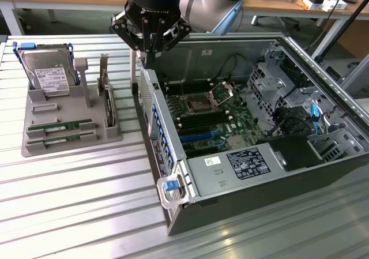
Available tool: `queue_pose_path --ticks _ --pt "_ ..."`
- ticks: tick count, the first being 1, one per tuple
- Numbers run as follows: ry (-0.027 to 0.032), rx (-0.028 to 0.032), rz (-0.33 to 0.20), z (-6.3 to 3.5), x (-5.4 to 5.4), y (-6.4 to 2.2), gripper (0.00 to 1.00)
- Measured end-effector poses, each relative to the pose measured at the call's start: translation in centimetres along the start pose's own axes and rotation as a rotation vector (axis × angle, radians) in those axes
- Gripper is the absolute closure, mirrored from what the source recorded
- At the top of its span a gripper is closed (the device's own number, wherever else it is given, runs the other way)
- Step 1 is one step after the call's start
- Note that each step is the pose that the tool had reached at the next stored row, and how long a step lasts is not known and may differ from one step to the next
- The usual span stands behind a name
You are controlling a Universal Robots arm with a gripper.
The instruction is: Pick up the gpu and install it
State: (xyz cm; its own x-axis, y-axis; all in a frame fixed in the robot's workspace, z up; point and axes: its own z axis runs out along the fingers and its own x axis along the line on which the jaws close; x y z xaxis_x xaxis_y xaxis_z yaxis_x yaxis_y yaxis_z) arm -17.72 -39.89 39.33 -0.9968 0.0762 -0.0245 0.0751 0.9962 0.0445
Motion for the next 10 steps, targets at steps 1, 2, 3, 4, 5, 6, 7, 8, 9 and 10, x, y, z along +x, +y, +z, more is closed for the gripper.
queue_pose_path --ticks 1,2,3,4,5,6,7,8,9,10 --pt "0.0 0.0001 0.0 -0.01 0.07 -0.01 0.89" --pt "0.0 0.0001 0.0 -0.01 0.14 -0.01 0.89" --pt "0.0 0.0001 0.0 -0.01 0.23 -0.02 0.89" --pt "0.0 0.0 0.0 -0.01 0.31 -0.03 0.89" --pt "0.0001 0.0001 0.0 -0.02 0.37 -0.03 0.89" --pt "0.0 0.0 0.0 -0.01 0.47 -0.04 0.89" --pt "0.0 0.0001 0.0 -0.02 0.58 -0.04 0.89" --pt "0.0 0.0001 0.0 -0.03 0.74 -0.06 0.89" --pt "0.0 0.0001 0.0 -0.03 0.87 -0.07 0.89" --pt "0.0 0.0 0.0 -0.03 1.0 -0.08 0.89"
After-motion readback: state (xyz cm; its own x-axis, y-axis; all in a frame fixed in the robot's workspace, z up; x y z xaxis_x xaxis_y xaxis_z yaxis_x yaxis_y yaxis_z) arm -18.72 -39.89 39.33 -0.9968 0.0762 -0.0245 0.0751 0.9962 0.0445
